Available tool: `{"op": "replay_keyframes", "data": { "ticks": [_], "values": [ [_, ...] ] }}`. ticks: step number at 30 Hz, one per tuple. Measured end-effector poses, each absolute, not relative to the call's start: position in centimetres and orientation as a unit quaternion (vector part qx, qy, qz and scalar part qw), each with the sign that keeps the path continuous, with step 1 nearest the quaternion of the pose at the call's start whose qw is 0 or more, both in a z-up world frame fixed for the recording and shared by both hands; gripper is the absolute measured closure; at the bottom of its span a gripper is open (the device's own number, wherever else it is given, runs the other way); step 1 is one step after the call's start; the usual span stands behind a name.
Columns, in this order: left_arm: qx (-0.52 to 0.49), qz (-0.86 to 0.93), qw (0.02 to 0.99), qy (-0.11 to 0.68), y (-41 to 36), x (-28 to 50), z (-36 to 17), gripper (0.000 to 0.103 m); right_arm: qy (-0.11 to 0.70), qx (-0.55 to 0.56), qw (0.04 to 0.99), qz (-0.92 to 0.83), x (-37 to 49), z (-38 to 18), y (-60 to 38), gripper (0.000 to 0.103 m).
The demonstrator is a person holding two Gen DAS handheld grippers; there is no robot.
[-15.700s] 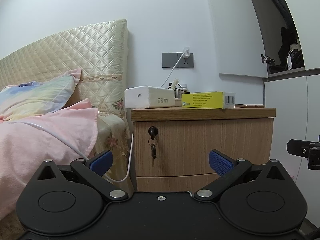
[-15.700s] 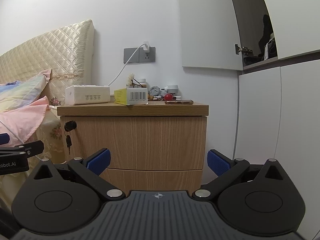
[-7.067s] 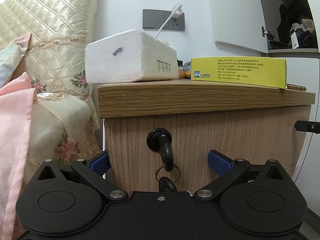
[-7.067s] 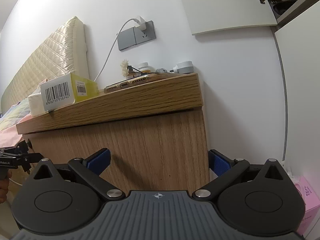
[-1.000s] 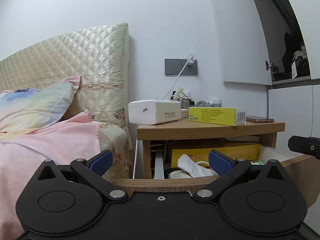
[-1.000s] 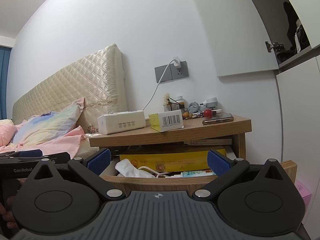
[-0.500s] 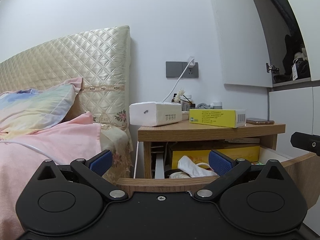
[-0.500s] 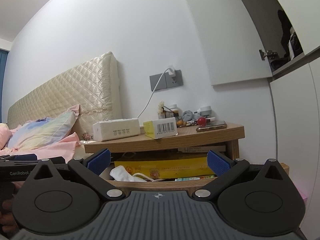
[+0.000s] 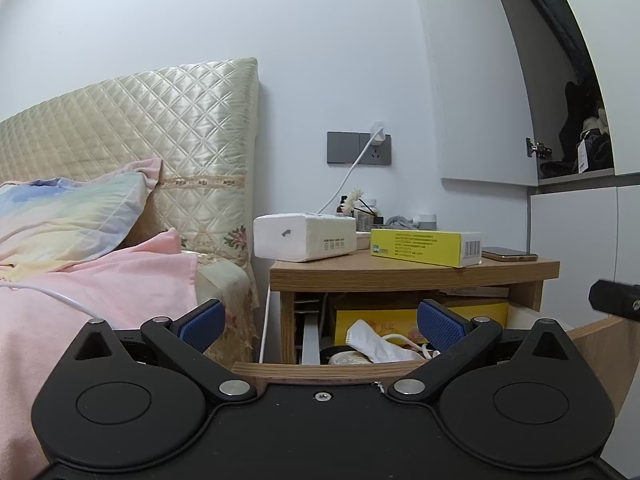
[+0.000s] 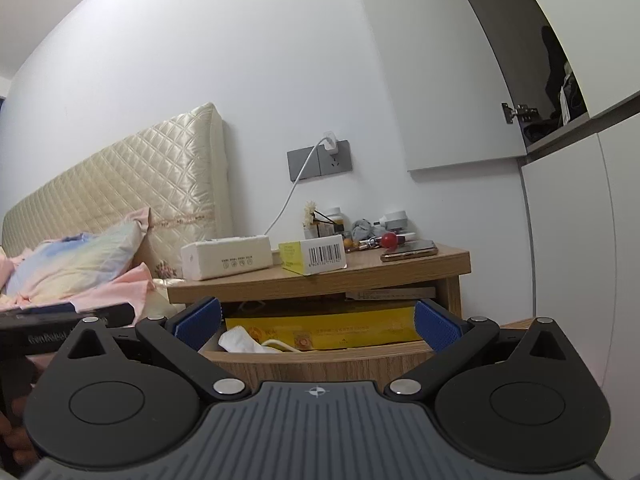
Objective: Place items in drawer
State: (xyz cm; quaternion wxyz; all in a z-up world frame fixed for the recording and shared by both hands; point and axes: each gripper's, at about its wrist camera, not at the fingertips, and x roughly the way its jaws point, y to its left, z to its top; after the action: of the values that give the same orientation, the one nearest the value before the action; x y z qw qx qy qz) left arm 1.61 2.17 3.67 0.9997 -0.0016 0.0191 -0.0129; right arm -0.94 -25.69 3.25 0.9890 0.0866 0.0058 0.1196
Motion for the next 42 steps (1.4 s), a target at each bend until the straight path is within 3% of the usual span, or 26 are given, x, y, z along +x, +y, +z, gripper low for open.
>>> {"op": "replay_keyframes", "data": {
  "ticks": [42],
  "values": [
    [-0.003,-0.037,0.999,0.032,0.7,1.1,3.0,0.001,0.035,0.082,0.986,0.137,-0.8,3.2,-25.7,0.000]
  ]
}}
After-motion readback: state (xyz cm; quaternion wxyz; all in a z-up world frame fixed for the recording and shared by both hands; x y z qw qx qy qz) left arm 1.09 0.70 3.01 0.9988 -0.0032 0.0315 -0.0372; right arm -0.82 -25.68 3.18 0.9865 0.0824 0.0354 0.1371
